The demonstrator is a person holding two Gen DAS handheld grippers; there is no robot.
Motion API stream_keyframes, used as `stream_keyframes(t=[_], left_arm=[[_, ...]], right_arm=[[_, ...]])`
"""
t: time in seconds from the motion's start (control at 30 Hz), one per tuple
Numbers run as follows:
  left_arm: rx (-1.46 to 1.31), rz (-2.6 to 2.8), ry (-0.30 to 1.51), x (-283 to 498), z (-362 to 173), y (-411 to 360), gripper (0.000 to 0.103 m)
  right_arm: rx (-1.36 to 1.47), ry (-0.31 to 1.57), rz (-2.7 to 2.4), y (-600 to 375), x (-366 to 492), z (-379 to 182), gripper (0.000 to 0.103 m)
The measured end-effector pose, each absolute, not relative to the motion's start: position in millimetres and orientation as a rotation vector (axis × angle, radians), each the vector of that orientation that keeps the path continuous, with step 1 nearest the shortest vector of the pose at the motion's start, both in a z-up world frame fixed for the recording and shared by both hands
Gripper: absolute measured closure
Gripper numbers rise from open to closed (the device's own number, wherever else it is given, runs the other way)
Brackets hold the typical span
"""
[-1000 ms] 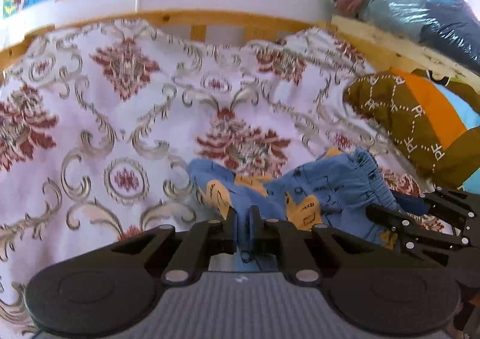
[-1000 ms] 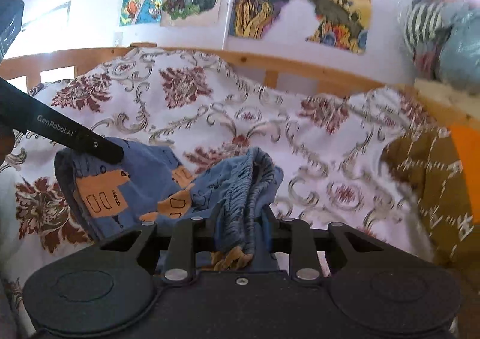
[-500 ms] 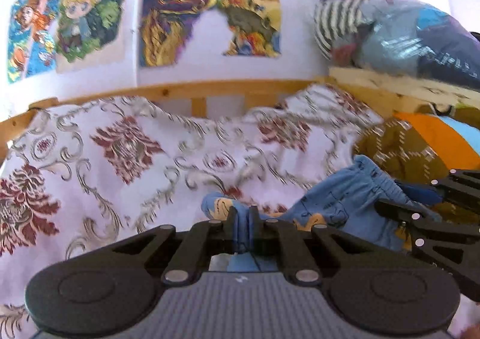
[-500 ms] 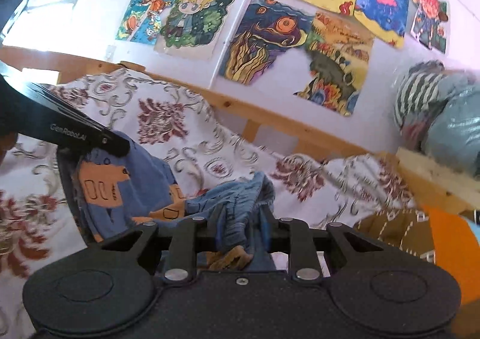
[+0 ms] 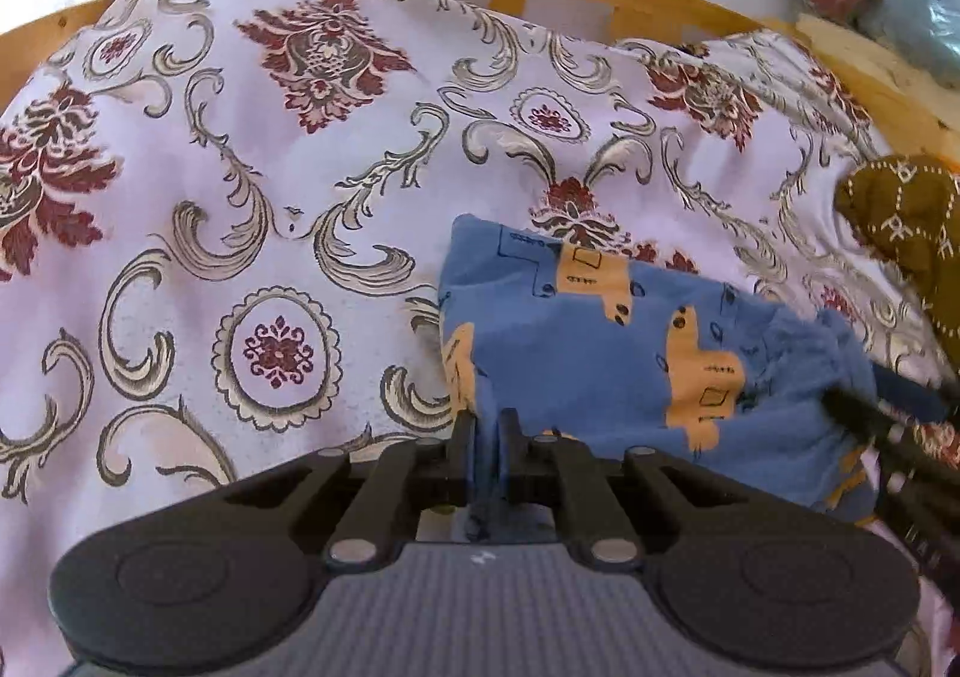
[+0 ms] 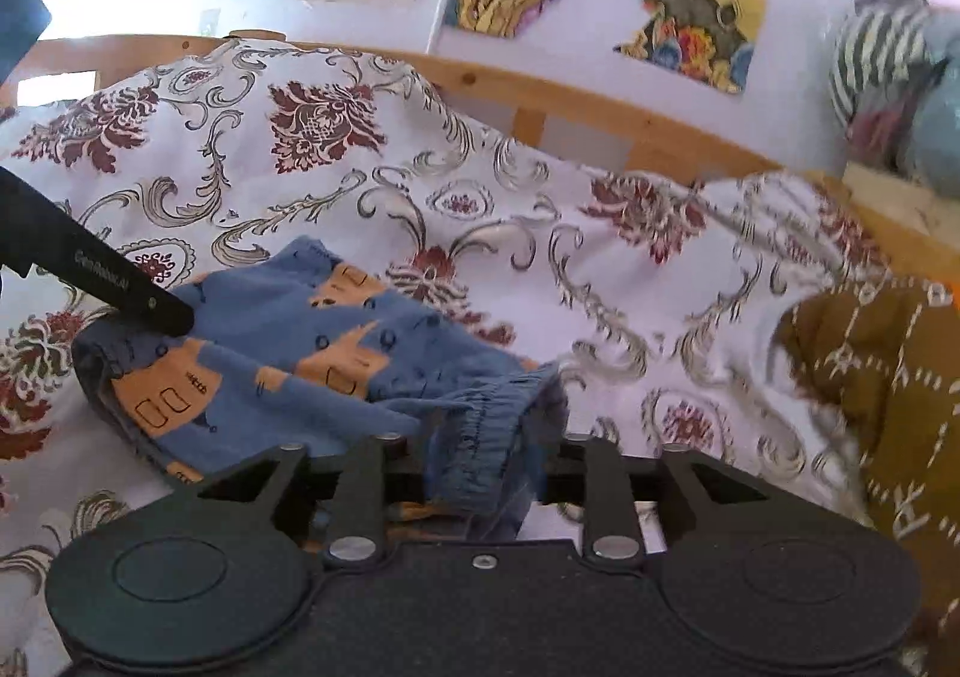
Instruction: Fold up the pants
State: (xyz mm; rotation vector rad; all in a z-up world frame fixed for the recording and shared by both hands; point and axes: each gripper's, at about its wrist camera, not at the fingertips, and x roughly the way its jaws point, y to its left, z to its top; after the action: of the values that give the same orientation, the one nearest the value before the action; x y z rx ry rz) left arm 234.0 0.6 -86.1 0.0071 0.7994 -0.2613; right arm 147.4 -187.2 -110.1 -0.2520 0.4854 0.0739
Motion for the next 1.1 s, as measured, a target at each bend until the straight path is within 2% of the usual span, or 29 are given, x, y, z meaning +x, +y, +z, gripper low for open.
stream_keyframes(t=[0.03,0.1,0.13,0.17,0.23,0.3,0.33,0.4,0.5,0.6,0.83,1.1], left_arm=[[0.007,-0.255,0.801,234.0,-86.7,2.2,0.090],[0.014,-0.236,0.809,233.2,-86.9,3.7,0.074],[0.012,-0.224,0.812,232.5,-88.3,5.7,0.071],[0.006,-0.213,0.816,232.8,-88.4,8.3,0.063],[-0.023,-0.201,0.824,232.7,-86.1,12.5,0.055],[-0.059,-0.191,0.838,235.2,-83.1,16.7,0.040],[-0.075,-0.186,0.842,234.2,-82.3,19.5,0.036],[-0.100,-0.179,0.843,231.5,-80.3,24.2,0.018],[-0.112,-0.160,0.816,223.9,-73.0,29.0,0.006],[-0.095,-0.154,0.767,210.0,-63.0,31.3,0.000],[-0.021,-0.161,0.700,177.5,-46.1,28.6,0.000],[-0.061,-0.168,0.670,131.0,-35.7,28.3,0.000]], right_arm=[[-0.231,0.490,0.072,-189.7,147.7,-110.4,0.052],[-0.185,0.496,0.073,-193.9,148.4,-108.2,0.041],[-0.160,0.493,0.072,-196.0,147.8,-105.9,0.031],[-0.141,0.489,0.068,-198.7,145.8,-103.4,0.023],[-0.102,0.480,0.063,-203.4,142.4,-97.7,0.017],[-0.078,0.470,0.054,-206.3,137.4,-92.6,0.010],[-0.068,0.463,0.048,-207.5,134.9,-90.4,0.004],[-0.044,0.444,0.039,-209.5,128.4,-85.3,0.001],[-0.010,0.428,0.024,-211.4,121.0,-77.1,0.001],[0.019,0.410,0.009,-211.0,111.2,-69.7,0.001],[0.025,0.356,0.009,-203.9,83.3,-54.7,0.001],[0.034,0.314,0.013,-200.0,46.3,-42.6,0.001]])
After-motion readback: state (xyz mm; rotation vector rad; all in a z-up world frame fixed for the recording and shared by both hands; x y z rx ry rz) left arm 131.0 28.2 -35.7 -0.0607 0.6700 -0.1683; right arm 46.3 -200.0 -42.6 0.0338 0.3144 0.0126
